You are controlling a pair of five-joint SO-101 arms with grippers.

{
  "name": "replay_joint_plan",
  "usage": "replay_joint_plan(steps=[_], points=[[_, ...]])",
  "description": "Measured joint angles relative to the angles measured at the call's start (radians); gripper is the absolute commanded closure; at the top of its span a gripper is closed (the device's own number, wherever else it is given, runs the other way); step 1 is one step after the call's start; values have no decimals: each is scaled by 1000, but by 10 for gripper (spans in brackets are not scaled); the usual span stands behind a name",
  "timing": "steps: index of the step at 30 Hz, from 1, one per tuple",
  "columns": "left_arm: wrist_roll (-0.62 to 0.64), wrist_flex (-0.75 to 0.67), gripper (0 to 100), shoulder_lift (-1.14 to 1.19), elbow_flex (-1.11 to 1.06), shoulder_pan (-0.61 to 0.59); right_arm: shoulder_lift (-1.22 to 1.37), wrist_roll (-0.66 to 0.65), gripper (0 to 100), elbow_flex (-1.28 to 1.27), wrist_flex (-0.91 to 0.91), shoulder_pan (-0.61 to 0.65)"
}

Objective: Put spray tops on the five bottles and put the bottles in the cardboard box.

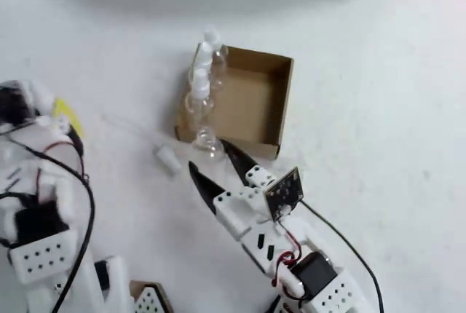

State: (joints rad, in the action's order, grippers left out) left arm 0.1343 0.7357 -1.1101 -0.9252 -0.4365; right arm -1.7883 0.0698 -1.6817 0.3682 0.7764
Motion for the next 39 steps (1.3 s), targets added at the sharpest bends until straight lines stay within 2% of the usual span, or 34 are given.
replay_joint_plan(steps=[8, 13, 17, 23, 28, 34, 39], points=[[212, 75, 979, 0, 347, 21, 0, 0, 983, 0, 0, 14], [381, 49, 978, -2, 456, 157, 0, 0, 983, 0, 11, 69], [451, -11, 976, -5, 483, 287, 0, 0, 983, 0, 29, 64], [460, -12, 976, 26, 493, 522, 0, 0, 983, 0, 29, 66], [457, 58, 977, 160, 546, 572, 0, 0, 983, 0, 29, 66], [304, 60, 978, 153, 531, 664, 0, 0, 983, 0, 29, 66], [275, 60, 978, 152, 497, 700, 0, 0, 983, 0, 29, 66]])
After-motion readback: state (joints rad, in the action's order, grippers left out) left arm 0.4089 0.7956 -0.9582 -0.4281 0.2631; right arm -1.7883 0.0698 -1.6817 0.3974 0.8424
